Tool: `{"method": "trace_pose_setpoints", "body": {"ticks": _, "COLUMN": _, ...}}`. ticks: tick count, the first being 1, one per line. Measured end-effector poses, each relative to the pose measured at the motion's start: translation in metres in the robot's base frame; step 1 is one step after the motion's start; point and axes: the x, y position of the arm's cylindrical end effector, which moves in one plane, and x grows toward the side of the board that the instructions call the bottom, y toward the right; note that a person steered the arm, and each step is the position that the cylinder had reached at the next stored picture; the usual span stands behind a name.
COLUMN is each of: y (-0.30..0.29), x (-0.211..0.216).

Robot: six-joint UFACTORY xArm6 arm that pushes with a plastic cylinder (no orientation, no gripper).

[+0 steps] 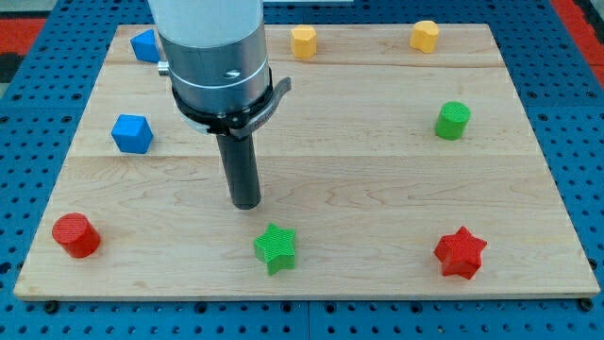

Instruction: Move the arm to the center of the board

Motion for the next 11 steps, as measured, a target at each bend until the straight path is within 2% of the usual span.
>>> {"method": "trace_pose_setpoints", "body": {"ticks": 7, "y": 0.011, "x": -0.032}}
{"method": "trace_pose_setpoints", "body": {"ticks": 9, "y": 0.019, "x": -0.091}}
{"method": "trace_pose_setpoints", "body": {"ticks": 11, "y": 0.026, "x": -0.097}}
